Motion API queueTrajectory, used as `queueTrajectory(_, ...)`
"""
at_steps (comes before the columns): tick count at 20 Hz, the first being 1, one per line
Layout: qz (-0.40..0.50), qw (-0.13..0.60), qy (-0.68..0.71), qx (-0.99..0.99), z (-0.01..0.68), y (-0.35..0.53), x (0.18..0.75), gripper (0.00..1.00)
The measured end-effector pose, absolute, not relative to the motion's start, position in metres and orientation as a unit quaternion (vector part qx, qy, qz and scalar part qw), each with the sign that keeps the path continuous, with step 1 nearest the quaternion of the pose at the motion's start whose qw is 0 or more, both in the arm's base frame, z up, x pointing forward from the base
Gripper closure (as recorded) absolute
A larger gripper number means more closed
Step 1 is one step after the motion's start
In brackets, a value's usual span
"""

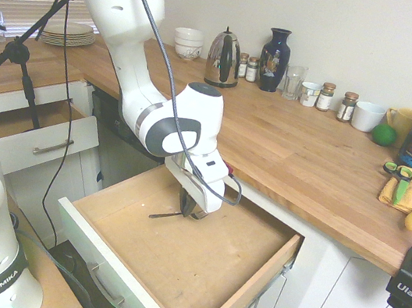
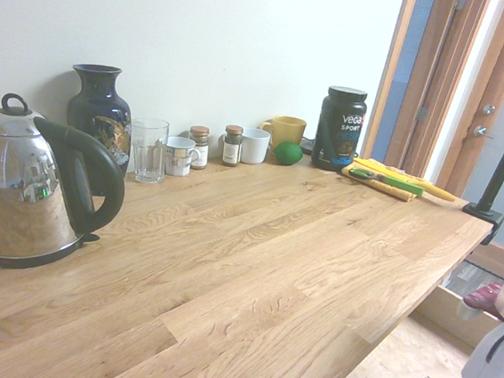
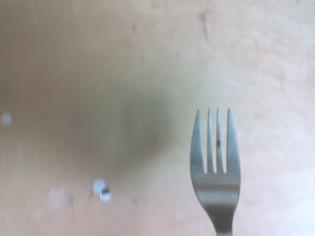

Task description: Put fork in the drawer

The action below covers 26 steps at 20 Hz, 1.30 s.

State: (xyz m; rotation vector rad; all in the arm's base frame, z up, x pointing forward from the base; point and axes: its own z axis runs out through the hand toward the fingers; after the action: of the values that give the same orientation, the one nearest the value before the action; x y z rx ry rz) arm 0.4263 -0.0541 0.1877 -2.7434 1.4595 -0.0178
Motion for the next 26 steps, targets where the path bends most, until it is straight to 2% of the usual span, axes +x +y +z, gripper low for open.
queueTrajectory(7,0.003,0.014,0.466,-0.885,0.165,-0.063,0.468,1.00)
queueTrajectory(25,0.016,0.005,0.457,-0.889,0.154,-0.059,0.470,1.00)
queueTrajectory(26,0.017,0.004,0.457,-0.889,0.153,-0.058,0.470,0.00)
